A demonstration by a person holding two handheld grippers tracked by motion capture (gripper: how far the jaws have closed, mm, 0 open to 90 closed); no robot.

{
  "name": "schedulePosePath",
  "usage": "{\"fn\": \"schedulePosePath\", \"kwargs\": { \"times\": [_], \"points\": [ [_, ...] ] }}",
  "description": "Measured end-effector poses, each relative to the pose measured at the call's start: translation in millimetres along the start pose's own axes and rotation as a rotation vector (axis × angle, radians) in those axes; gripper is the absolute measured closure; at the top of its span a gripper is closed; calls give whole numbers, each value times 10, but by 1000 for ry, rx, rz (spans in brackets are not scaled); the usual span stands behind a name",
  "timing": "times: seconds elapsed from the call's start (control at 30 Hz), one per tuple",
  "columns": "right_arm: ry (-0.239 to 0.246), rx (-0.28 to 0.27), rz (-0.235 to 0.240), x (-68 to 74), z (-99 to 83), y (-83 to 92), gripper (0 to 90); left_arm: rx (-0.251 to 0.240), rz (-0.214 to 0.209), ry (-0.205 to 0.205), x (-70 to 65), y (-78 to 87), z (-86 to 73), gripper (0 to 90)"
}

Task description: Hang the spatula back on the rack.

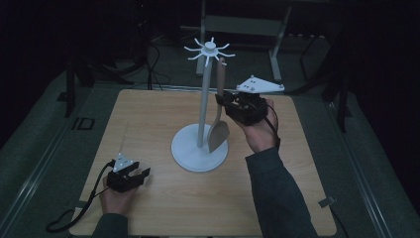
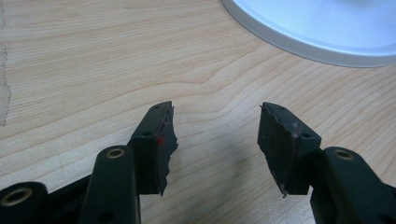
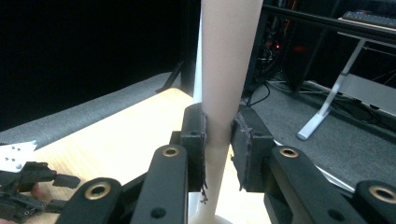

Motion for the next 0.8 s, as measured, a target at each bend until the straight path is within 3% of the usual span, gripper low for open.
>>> {"fn": "schedulePosePath", "kwargs": {
  "times": [0.33,0.8],
  "points": [
    [-1,0,4,-5,-19,-32,740,0,0,-1,0,0,0,458],
    [10,-1,7,-13,-69,-13,597,0,0,-1,1,0,0,458]
  ]
}}
Point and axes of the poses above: each handheld gripper's, and its own axes: y roughly backward along the jaws, z roughly out of its top, x roughly to its left, the point moved 2 cm from there along -y, roughly forward along the jaws, and after that the axes turned 12 degrees about x, right-handed, at the moved point
